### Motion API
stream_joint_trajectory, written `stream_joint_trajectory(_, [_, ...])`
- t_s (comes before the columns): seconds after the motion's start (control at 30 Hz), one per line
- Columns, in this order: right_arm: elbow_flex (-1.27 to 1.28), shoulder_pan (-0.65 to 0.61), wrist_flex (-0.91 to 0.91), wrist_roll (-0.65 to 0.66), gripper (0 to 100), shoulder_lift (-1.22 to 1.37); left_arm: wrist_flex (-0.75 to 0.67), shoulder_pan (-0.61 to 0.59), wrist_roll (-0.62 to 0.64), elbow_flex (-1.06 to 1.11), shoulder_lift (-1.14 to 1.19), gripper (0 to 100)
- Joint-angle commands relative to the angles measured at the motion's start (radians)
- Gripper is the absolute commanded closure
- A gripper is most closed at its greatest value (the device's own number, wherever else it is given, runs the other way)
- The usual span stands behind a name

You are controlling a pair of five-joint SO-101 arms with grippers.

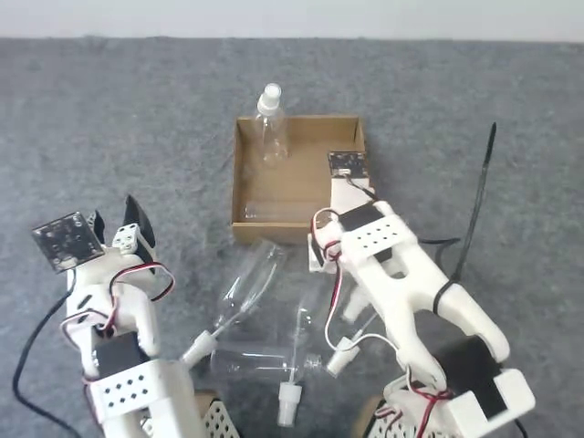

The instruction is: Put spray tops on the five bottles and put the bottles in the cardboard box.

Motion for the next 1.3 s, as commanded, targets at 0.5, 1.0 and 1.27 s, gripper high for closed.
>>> stream_joint_trajectory(0.5, [0.014,0.403,0.101,0.018,85.7,-0.194,-0.034,-0.006,-0.006,-0.005,-0.014,82])
stream_joint_trajectory(1.0, [0.012,0.714,0.107,-0.143,85.7,-0.228,-0.034,-0.006,-0.006,-0.005,-0.014,82])
stream_joint_trajectory(1.27, [0.009,0.834,0.111,-0.138,85.3,-0.228,-0.034,-0.006,-0.006,-0.005,-0.014,82])
